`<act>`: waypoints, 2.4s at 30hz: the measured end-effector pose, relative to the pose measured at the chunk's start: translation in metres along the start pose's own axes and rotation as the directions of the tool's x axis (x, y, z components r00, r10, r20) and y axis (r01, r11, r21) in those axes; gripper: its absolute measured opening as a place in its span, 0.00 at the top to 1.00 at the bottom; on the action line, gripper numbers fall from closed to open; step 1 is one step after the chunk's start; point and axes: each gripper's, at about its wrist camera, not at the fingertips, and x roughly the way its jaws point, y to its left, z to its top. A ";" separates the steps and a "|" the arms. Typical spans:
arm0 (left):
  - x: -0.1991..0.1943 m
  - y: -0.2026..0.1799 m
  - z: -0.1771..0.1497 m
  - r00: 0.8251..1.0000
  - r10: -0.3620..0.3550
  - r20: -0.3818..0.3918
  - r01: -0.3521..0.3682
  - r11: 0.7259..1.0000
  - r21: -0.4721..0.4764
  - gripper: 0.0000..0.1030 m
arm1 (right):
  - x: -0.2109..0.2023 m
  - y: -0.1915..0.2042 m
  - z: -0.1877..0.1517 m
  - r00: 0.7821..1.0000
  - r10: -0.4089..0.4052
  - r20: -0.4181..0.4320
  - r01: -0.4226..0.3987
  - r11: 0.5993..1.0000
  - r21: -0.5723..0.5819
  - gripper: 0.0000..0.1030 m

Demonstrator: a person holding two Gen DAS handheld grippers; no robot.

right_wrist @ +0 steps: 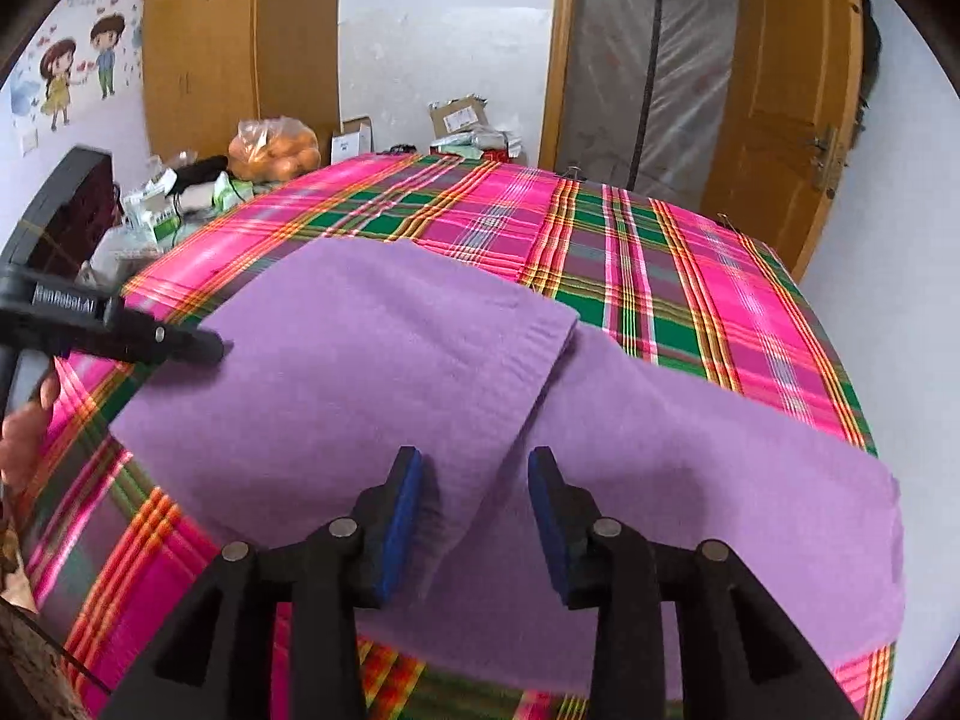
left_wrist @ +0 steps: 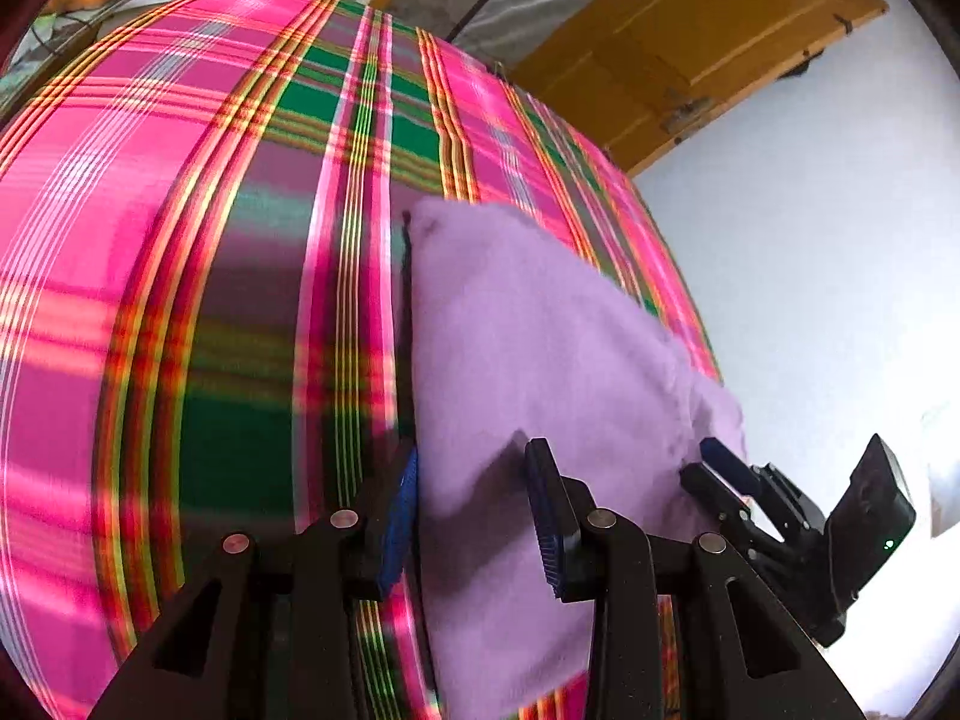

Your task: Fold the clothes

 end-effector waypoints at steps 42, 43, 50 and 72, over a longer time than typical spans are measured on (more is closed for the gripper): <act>-0.028 0.004 -0.048 0.996 -0.061 -0.072 0.056 0.996 -0.071 0.65 | 0.001 0.134 -0.014 0.968 0.247 -0.044 -0.251 0.947 -0.200 0.53; -0.027 0.005 -0.048 0.995 -0.068 -0.077 0.062 0.995 -0.079 0.65 | 0.003 0.135 -0.013 0.969 0.242 -0.047 -0.246 0.947 -0.206 0.53; -0.022 0.008 -0.044 0.984 -0.139 -0.112 0.124 0.984 -0.130 0.65 | 0.008 0.145 -0.011 0.975 0.215 -0.059 -0.223 0.944 -0.241 0.47; -0.028 0.015 -0.019 0.978 -0.203 -0.049 0.188 0.960 -0.209 0.64 | 0.012 0.147 0.007 0.995 0.102 -0.009 -0.102 0.977 -0.186 0.90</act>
